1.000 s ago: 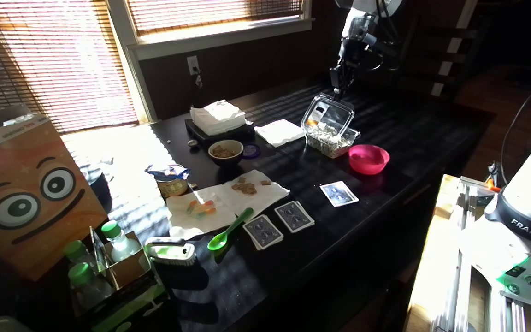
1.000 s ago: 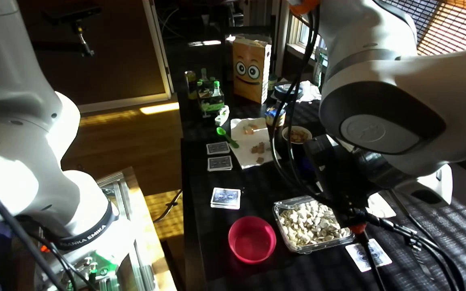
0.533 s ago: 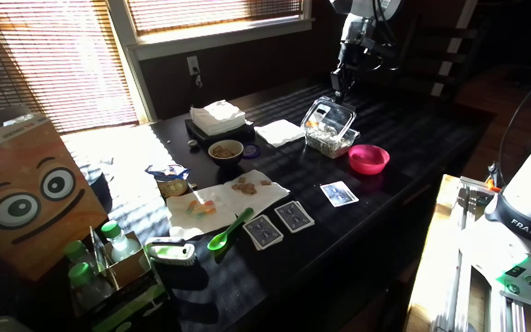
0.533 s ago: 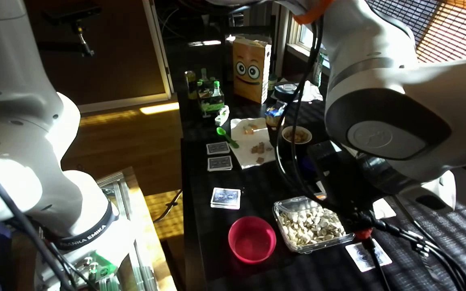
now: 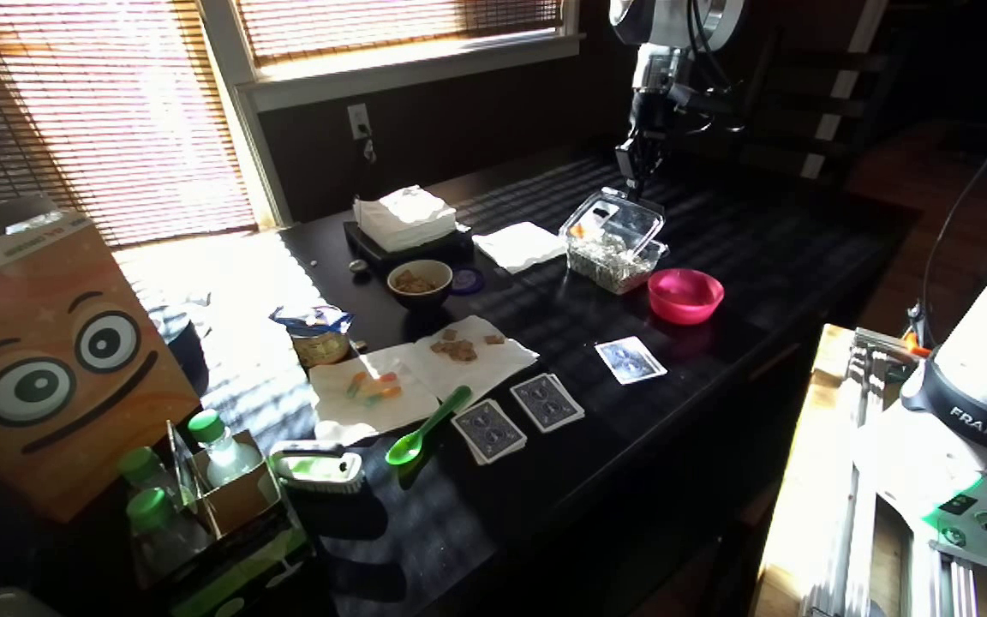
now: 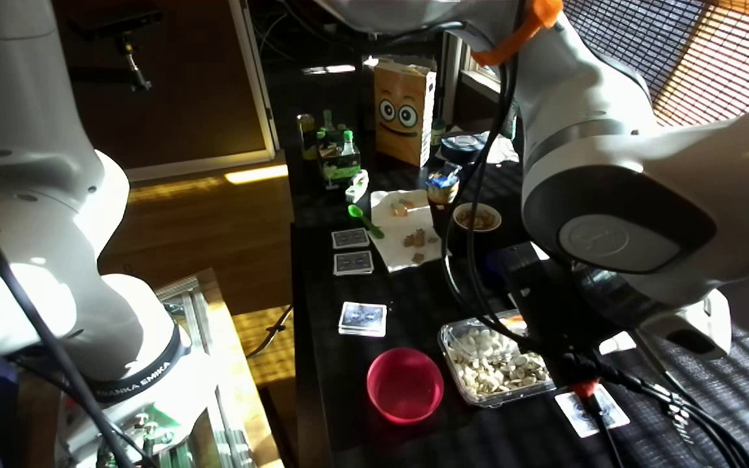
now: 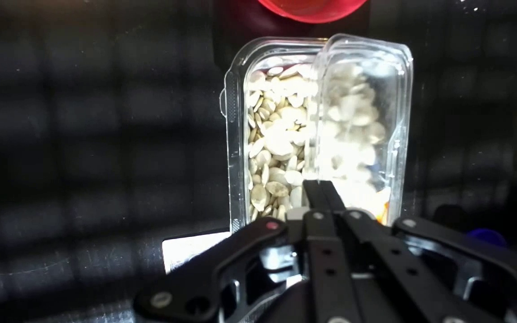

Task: Put the clear lid on the clear container.

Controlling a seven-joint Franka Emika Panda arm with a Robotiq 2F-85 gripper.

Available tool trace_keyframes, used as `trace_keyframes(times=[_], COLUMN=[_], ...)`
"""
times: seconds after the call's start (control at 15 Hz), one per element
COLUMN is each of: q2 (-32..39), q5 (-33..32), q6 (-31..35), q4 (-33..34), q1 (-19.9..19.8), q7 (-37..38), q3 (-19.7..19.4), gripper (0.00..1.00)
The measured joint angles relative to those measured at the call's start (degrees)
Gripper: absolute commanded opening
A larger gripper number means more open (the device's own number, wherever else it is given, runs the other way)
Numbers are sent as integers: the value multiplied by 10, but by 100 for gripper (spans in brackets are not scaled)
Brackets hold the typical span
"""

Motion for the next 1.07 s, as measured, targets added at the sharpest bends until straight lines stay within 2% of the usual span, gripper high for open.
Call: trace_keyframes(times=[0.53,0.73,0.8,0.87,0.93,1.07], q2=[21,26,28,29,31,33], q5=[-6,-7,-7,-7,-7,-7], q6=[9,9,9,9,9,9], q4=[3,4,4,4,4,4], q1=[0,0,0,0,0,0], q7=[14,18,19,20,21,24], q3=[3,4,5,5,5,5], gripper=[0,6,21,21,36,50])
